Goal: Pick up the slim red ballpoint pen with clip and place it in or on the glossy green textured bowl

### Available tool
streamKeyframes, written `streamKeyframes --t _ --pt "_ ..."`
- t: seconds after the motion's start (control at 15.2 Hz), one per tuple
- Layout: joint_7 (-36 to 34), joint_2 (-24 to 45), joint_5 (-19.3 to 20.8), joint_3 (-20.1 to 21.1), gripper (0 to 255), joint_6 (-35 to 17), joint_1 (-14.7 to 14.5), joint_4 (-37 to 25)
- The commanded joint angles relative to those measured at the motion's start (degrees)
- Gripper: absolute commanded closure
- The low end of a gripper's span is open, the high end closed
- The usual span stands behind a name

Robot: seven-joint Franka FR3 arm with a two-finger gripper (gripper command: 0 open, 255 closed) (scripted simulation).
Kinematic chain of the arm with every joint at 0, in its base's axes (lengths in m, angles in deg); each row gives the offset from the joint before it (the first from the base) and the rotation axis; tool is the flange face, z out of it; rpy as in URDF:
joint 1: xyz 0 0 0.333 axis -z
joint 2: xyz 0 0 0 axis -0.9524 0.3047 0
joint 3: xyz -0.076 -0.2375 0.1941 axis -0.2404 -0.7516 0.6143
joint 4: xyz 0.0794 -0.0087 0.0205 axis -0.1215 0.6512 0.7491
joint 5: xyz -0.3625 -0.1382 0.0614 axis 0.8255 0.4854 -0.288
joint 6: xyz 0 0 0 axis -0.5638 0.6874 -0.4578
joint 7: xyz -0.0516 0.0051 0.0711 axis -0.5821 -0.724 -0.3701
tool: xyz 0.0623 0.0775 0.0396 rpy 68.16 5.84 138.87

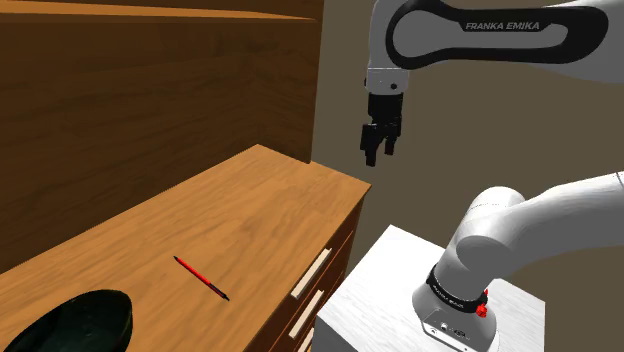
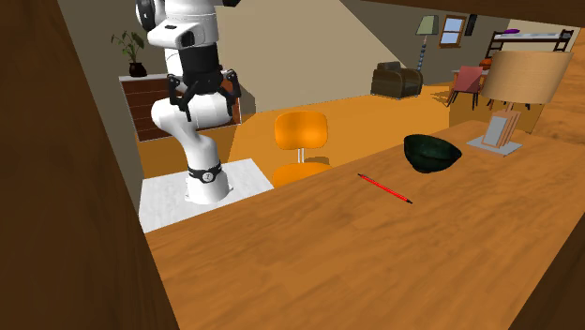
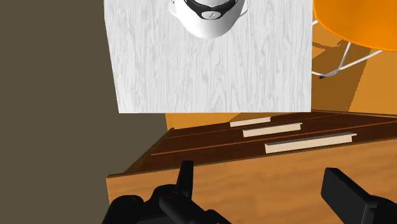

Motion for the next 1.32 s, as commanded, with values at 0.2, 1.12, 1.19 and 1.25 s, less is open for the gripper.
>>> streamKeyframes --t 0.2,1.12,1.19,1.25 --pt "-2.8 1.4 -2.7 3.3 0 -3.8 -1.8 1.4" --pt "-15.6 16.7 -10.7 19.0 0 -22.5 -8.4 -0.4" --pt "-16.6 18.2 -10.8 20.2 0 -23.9 -8.7 -1.0" --pt "-17.6 19.8 -10.8 21.3 0 -25.1 -8.9 -1.7"
